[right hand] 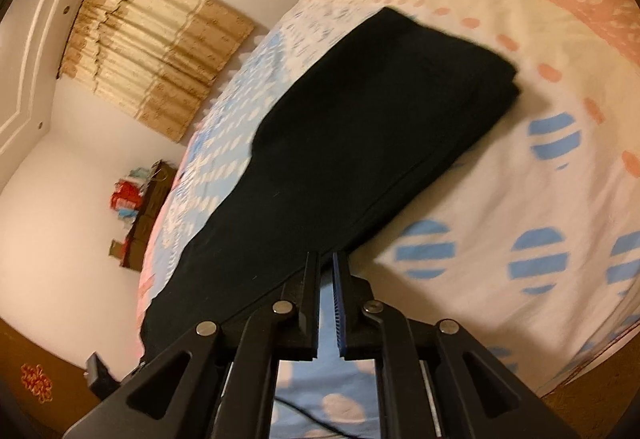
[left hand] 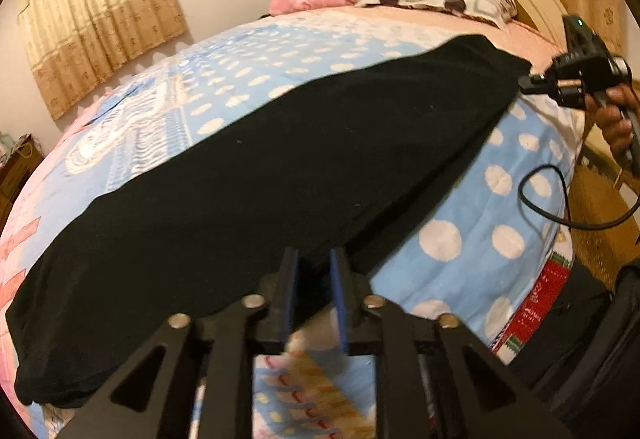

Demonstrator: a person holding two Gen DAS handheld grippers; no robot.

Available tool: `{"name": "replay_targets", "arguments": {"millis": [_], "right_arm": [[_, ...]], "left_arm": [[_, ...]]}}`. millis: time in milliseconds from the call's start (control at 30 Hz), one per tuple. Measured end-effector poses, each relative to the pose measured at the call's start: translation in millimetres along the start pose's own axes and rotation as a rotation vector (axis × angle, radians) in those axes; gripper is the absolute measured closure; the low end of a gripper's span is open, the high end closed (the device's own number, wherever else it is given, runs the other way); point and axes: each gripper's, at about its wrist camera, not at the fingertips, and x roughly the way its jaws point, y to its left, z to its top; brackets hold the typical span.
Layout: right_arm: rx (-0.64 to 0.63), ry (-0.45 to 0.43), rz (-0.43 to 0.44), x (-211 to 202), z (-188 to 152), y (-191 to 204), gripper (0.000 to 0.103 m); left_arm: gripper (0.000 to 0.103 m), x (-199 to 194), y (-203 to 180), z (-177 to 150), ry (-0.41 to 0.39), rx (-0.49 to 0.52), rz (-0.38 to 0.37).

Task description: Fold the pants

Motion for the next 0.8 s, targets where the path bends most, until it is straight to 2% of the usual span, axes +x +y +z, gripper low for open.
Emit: {"name": "replay_targets", "arguments": {"millis": [33,100,133,267,333,400,433,533,633,800], "right_arm": [[0.001,0.007,-0.003,3,-1,3,0.092],[0.015,0.007,-0.002,8,-2,2,0.062],[0.032,0.001,0.002,9,-2,0,0.059],[0.011,-0.019,-0.014,9,-1,4,0.059],[0.005,-0.025,-0.021,10,0,7,0.060],[-0.006,-0.032,-0.042,10,0,10,0.079],[-0.008,-0.032,-0.046,11,0,10,0.081],[-0.016,-0.027,-0.063,13,-1,8,0.092],[-0.015,-0.023,-0.062,14,-1,4,0.093],[-0.022,-0.025,-0.058,11,-2,3,0.093]], "left_arm": [[0.063,1,-2,0,-0.003,0.006,0.003],[0.054,4,-5,3,-0.013,0.022,0.019],[0.054,6,-7,5,-0.020,0.034,0.022],[0.057,11,-11,11,-0.022,0.060,0.017],[0.084,11,-14,12,-0.022,0.070,-0.003],[0.087,8,-16,11,-0.027,0.084,0.005],[0.091,7,-18,10,-0.029,0.095,0.008],[0.096,1,-22,6,-0.038,0.123,0.004],[0.097,-1,-25,-1,-0.024,0.128,-0.040],[0.097,-3,-23,-1,-0.029,0.098,-0.050]]}}
